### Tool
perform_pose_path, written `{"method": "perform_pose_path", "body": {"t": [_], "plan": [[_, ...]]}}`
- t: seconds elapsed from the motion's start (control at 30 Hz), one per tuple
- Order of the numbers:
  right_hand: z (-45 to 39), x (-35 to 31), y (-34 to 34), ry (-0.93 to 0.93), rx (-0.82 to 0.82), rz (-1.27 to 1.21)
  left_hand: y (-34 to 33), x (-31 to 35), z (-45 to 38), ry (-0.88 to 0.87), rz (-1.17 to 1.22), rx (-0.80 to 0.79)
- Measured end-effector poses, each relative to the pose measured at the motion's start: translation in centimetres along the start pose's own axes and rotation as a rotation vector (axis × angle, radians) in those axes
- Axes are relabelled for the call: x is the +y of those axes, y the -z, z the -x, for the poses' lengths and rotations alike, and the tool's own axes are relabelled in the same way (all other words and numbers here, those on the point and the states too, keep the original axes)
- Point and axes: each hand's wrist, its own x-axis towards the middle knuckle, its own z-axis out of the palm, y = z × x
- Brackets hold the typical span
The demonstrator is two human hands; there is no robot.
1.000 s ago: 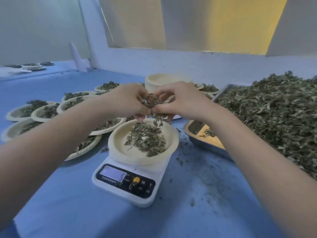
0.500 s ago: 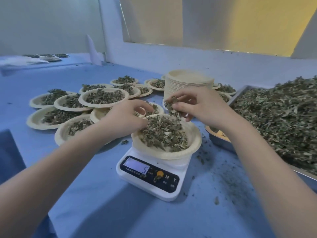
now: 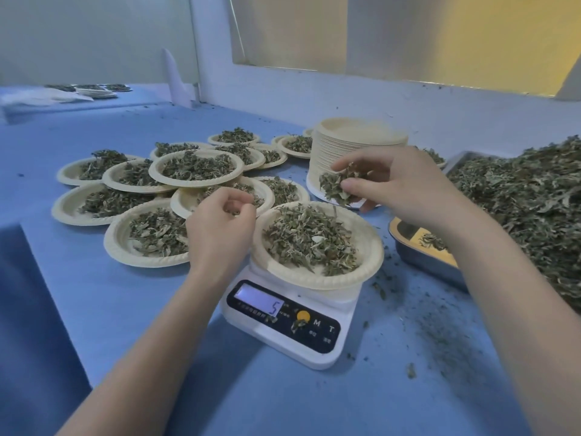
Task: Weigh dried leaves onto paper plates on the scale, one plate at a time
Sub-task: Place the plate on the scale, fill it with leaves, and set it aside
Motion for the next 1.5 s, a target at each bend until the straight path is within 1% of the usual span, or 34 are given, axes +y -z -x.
{"method": "perform_pose_path", "body": {"t": [0.17,0.3,0.4,0.87,1.07,1.37,1.5], "plan": [[0.1,-0.3,-0.7,-0.038,-0.035,0.018,0.1,-1.1,0.3,0.042,0.047,-0.02],[0.5,-0.7,-0.5,-0.079,-0.011,0.005,0.8,-2.0,0.4,0.081,0.155,-0.098],[0.7,-0.9,-0.3,-0.089,0.009,-0.011,1.1,-2.2,0.3,0.098,0.187,-0.119],[1.0,-1.3,0.3,-0.1,0.031,-0.053,1.0,-2.5,0.4,0.072,0.173,-0.201],[0.9,-1.1,0.5,-0.079,0.023,-0.041,1.0,-2.6,0.4,0.056,0.158,-0.201],[0.5,-0.6,1.0,0.021,0.021,-0.083,1.1,-2.4,0.4,0.043,0.169,-0.192],[0.3,-0.4,0.6,0.008,0.046,-0.073,1.1,-2.5,0.4,0.044,0.158,-0.192]]}}
